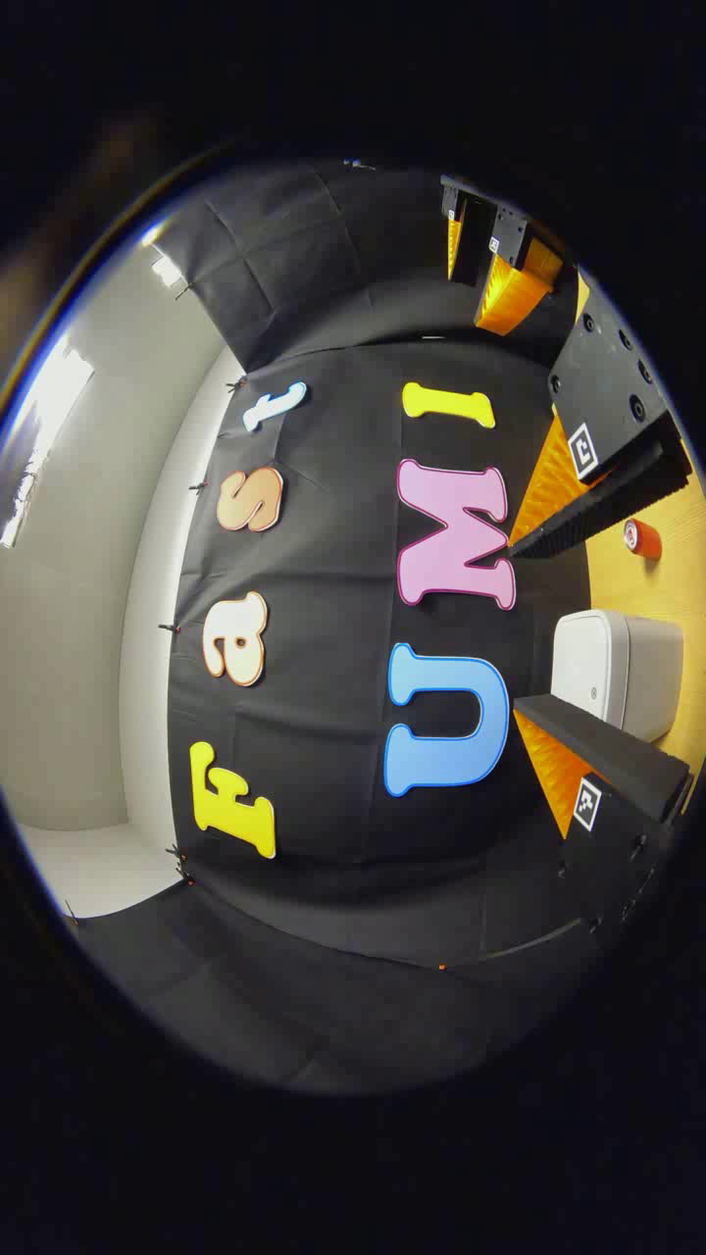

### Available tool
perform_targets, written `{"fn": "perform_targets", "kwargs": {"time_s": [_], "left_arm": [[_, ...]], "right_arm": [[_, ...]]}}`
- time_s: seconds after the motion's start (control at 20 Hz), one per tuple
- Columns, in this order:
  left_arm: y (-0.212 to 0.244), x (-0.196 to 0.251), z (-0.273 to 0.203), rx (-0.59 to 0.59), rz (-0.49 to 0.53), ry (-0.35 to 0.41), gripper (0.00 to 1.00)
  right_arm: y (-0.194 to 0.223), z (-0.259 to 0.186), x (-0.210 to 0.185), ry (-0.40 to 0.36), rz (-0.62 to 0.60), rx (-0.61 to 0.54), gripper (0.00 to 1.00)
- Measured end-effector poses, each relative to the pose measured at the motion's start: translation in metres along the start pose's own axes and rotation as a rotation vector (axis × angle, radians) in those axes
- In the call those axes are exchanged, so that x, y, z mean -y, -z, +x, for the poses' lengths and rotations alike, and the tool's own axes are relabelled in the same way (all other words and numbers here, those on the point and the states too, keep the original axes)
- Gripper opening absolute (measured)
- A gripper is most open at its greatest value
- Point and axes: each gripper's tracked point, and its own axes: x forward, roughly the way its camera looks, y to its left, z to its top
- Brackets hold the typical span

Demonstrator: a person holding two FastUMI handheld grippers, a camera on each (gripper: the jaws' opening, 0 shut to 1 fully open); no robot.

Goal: Press the lid of the desktop garbage bin to open it, pick up the crumpled paper on the desktop and throw it into the bin, then pick up the pop can on the desktop and drop it into the bin, and finally close the garbage bin lid.

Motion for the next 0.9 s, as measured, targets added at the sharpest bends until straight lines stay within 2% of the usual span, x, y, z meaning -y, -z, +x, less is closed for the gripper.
{"fn": "perform_targets", "kwargs": {"time_s": [0.9], "left_arm": [[0.005, -0.001, -0.001, -0.004, -0.005, -0.028, 0.94]], "right_arm": [[0.002, -0.001, 0.014, -0.002, -0.008, -0.008, 0.96]]}}
